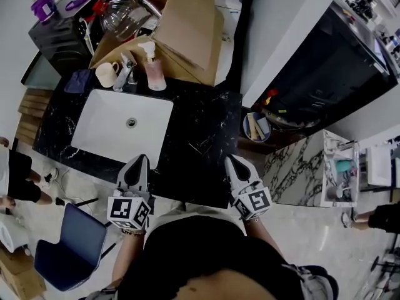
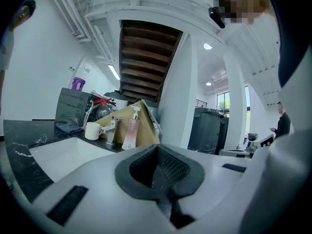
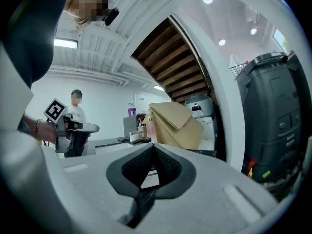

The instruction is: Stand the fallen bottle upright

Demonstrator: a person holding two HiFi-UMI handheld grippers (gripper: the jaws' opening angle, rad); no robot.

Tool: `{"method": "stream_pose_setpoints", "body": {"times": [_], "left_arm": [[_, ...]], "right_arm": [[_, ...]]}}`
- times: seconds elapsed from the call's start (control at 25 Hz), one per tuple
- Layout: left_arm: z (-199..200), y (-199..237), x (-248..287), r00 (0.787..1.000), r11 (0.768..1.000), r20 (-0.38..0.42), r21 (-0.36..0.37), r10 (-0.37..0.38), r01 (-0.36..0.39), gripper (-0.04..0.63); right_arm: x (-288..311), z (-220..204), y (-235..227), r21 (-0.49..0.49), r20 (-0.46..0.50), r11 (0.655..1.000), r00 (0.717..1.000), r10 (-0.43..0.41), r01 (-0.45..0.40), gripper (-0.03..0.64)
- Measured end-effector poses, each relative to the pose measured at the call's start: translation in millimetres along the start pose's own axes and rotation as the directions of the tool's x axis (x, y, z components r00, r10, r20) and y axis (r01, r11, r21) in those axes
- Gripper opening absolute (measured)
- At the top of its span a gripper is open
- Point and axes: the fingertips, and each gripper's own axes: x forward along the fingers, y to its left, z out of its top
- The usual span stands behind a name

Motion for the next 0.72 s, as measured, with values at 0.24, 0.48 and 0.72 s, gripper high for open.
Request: {"method": "stream_pose_setpoints", "body": {"times": [0.24, 0.48, 0.72], "left_arm": [[-1, -10, 2, 1.0, 1.0, 0.004, -0.002, -0.024, 0.024, 0.003], [-6, -16, 1, 0.999, 0.999, 0.003, -0.006, -0.035, 0.035, 0.003], [-5, -15, 0, 1.0, 1.0, 0.005, -0.003, -0.029, 0.029, 0.003]], "right_arm": [[-14, 1, -6, 0.008, -0.001, 0.999, 0.999, -0.046, 0.046, 0.005], [-25, -3, -10, 0.031, -0.01, 0.996, 0.996, -0.087, 0.087, 0.005], [-23, -3, -12, 0.006, -0.026, 0.996, 0.996, -0.09, 0.09, 0.005]]}}
